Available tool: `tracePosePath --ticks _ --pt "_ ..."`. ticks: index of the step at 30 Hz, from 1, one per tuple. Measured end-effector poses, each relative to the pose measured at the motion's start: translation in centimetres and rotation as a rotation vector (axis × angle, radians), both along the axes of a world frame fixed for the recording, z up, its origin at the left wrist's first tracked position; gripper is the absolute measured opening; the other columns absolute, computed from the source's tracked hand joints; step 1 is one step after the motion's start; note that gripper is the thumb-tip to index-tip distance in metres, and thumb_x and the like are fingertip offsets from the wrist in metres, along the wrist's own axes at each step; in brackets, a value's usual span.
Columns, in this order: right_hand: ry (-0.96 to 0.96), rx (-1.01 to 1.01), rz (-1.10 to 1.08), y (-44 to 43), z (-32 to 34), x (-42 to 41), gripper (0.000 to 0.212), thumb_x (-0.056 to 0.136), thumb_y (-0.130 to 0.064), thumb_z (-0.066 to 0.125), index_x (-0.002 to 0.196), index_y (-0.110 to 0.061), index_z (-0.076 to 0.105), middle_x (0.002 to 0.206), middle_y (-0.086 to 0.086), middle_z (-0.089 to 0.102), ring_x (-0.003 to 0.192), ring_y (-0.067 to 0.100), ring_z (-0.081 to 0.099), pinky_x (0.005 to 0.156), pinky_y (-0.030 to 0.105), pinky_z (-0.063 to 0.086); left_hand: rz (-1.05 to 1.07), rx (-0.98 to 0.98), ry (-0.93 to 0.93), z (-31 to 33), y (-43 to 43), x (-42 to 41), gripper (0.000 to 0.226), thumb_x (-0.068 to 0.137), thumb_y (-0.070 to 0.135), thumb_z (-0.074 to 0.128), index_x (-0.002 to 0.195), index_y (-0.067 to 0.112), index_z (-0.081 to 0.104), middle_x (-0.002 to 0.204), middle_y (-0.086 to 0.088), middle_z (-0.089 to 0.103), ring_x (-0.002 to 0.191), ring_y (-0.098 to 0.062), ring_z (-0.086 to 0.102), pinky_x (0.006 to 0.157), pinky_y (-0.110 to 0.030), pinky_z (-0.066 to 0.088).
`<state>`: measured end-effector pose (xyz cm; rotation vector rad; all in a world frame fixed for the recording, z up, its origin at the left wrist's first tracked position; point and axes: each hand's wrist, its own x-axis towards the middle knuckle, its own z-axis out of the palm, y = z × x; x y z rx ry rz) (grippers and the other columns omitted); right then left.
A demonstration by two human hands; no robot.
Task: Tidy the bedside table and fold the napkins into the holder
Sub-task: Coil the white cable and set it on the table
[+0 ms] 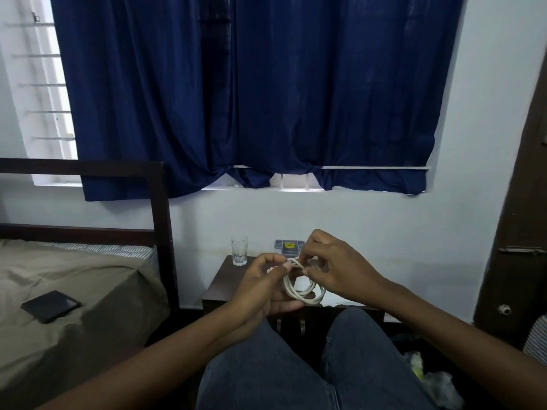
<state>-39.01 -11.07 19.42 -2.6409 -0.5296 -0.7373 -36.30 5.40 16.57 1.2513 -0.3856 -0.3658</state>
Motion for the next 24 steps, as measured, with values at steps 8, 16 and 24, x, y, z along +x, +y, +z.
tracePosePath --ticks 8,16,24 --pt "0.083 0.519 0.075 -0.7 1.3 0.1 0.014 0.087 -0.006 0.058 0.096 -0.012 0.067 0.096 0.004 0.061 0.074 0.007 0.059 0.062 0.018 0.048 -0.010 -0.042 -0.080 0.6 0.5 0.2 0.021 0.094 0.014 0.051 0.108 0.023 0.063 0.096 -0.009 0.073 0.069 -0.017 0.071 0.051 -0.027 0.057" --pt "0.844 0.970 0.302 -1.4 -0.3 0.5 0.028 0.086 0.006 0.050 0.108 -0.004 0.063 0.097 0.017 0.067 0.085 0.027 0.067 0.068 0.036 0.057 0.080 -0.087 -0.143 0.4 0.6 0.7 0.020 0.094 0.016 0.052 0.107 0.023 0.064 0.098 -0.007 0.074 0.075 -0.016 0.072 0.050 -0.023 0.054" --pt "0.694 0.972 0.247 -2.7 -0.9 1.5 0.014 0.085 -0.004 0.059 0.096 -0.003 0.068 0.076 0.012 0.061 0.054 0.017 0.054 0.057 0.027 0.050 0.066 -0.103 -0.116 0.9 0.8 1.0 0.019 0.094 0.014 0.052 0.103 0.023 0.066 0.096 -0.003 0.073 0.067 -0.014 0.071 0.051 -0.023 0.056"
